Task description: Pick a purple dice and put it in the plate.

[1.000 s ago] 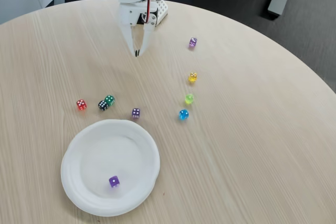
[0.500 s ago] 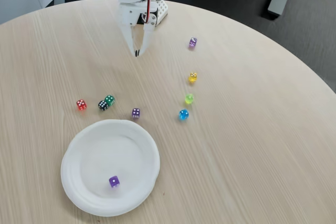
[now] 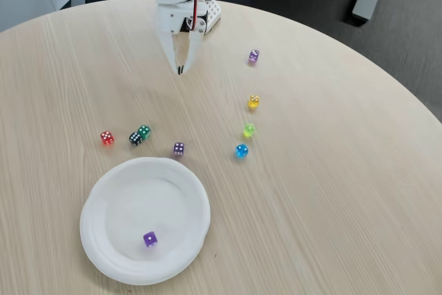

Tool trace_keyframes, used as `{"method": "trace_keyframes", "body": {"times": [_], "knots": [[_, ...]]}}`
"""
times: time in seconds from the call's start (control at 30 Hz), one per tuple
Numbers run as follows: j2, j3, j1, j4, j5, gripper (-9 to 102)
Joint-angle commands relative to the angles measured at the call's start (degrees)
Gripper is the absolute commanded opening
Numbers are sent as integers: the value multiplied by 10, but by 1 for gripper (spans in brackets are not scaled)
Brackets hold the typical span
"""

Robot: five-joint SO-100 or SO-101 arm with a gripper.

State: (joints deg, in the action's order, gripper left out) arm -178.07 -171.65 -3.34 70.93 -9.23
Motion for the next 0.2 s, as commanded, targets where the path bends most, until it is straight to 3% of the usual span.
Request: {"method": "trace_keyframes", "body": {"times": [0.0,0.17], "knots": [[-3,3,-1,-6,-4,1],[-3,3,-1,-6,-4,1]]}}
